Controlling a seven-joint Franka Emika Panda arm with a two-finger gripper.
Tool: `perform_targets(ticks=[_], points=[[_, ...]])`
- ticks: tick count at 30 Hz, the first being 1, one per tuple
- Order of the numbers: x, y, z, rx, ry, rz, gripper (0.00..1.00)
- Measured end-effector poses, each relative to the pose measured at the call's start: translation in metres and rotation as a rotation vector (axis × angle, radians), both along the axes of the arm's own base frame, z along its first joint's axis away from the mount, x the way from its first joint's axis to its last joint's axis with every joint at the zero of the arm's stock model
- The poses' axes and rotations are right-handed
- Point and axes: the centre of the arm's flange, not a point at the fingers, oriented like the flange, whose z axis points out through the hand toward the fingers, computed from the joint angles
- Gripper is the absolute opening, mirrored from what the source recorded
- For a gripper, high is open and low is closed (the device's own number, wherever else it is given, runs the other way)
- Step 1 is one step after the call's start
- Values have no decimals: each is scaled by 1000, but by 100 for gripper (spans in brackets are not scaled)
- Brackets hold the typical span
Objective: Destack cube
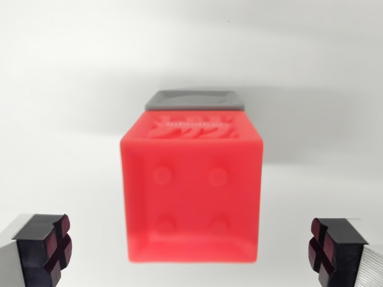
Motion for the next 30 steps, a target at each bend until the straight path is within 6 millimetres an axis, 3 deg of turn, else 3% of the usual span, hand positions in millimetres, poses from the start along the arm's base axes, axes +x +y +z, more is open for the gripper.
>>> perform_targets(ticks=[12, 19, 20, 30], points=[[-1, 0, -39, 0, 0, 0, 100], [-1, 1, -49, -1, -2, 1, 100], [-1, 1, -50, -1, -2, 1, 0], [-1, 1, -50, 0, -3, 1, 0]])
